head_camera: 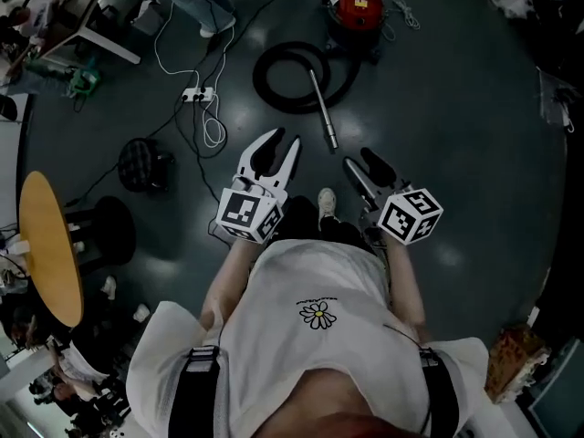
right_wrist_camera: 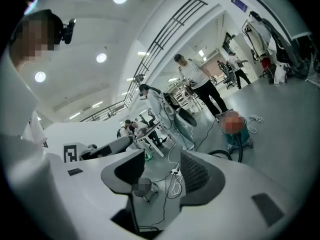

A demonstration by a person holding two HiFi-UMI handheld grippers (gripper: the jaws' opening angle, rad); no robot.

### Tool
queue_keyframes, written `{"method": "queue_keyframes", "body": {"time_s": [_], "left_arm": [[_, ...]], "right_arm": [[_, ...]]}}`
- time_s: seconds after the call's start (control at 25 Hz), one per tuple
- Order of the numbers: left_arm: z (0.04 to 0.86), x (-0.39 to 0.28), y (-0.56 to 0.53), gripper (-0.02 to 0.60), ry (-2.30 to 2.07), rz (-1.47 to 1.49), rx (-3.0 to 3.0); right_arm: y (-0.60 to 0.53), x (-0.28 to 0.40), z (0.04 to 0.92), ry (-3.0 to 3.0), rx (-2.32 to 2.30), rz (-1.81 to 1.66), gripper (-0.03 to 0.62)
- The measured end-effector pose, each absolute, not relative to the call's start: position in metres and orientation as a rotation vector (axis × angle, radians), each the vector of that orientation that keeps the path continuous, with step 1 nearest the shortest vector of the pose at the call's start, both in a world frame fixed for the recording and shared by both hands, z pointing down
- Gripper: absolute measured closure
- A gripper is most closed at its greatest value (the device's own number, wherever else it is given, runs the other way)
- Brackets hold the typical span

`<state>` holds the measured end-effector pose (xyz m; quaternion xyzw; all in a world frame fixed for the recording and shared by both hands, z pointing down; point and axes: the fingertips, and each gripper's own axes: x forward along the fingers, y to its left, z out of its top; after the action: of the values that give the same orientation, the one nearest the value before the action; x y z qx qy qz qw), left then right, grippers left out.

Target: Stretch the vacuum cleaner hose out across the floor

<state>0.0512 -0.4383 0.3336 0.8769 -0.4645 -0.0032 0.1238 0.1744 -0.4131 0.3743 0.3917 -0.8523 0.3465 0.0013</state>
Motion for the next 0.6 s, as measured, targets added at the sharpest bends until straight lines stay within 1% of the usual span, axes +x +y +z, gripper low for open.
{"method": "queue_keyframes", "body": {"time_s": [0.24,0.44,0.6], "left_arm": [[0.357,0.043,-0.524,0.467,-1.387,0.043,2.508],[0.379,0.038,-0.609,0.467,-1.328,0.014,2.505],[0.390,0.020,-0.679,0.467,-1.269,0.007,2.468]], "right_arm": [[-0.512,0.174,0.387,-2.597,1.219,1.084,0.362],[-0.577,0.158,0.403,-2.508,1.190,1.274,0.362],[-0.630,0.140,0.401,-2.412,1.215,1.363,0.362]]}}
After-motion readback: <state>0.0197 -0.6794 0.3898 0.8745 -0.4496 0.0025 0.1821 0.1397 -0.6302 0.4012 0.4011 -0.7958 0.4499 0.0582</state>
